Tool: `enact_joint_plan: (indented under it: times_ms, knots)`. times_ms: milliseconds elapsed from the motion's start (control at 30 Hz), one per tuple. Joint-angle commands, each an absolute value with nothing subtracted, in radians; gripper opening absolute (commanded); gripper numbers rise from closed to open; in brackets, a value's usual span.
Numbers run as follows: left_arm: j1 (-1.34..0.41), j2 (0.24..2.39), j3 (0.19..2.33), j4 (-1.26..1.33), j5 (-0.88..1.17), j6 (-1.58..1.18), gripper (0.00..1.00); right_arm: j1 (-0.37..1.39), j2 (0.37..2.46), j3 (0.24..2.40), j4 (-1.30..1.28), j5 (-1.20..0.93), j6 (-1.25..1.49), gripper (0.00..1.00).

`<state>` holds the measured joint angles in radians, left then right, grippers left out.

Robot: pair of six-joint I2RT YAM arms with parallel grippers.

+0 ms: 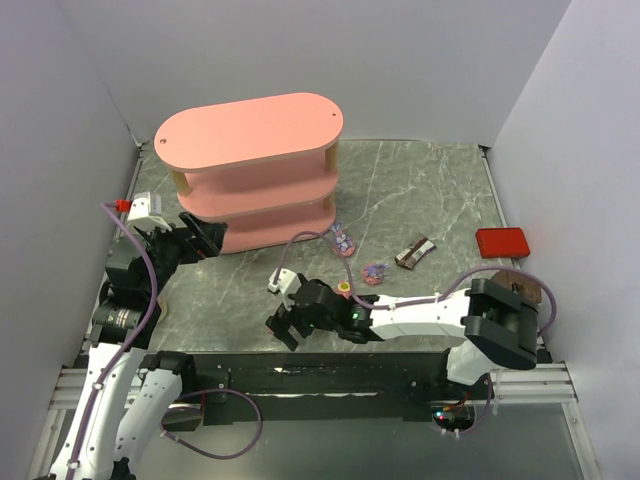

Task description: Place and organize the plastic toys onto the shelf

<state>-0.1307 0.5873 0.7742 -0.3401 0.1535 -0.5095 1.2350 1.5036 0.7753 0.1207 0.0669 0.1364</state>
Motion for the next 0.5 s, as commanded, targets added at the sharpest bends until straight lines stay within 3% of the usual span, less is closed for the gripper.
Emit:
enact_joint_plan:
  times_ms: [0, 467]
  knots:
    - [-0.13, 0.58, 0.776, -0.299, 0.158, -0.505, 0.97, 1.243, 1.555, 0.845, 0.179, 0.104, 0.14, 1.0]
    - [-0.13, 0.578, 0.775, -0.304, 0.15, -0.5, 0.96, 1.247, 1.667, 0.887, 0.199, 0.121, 0.19, 1.0]
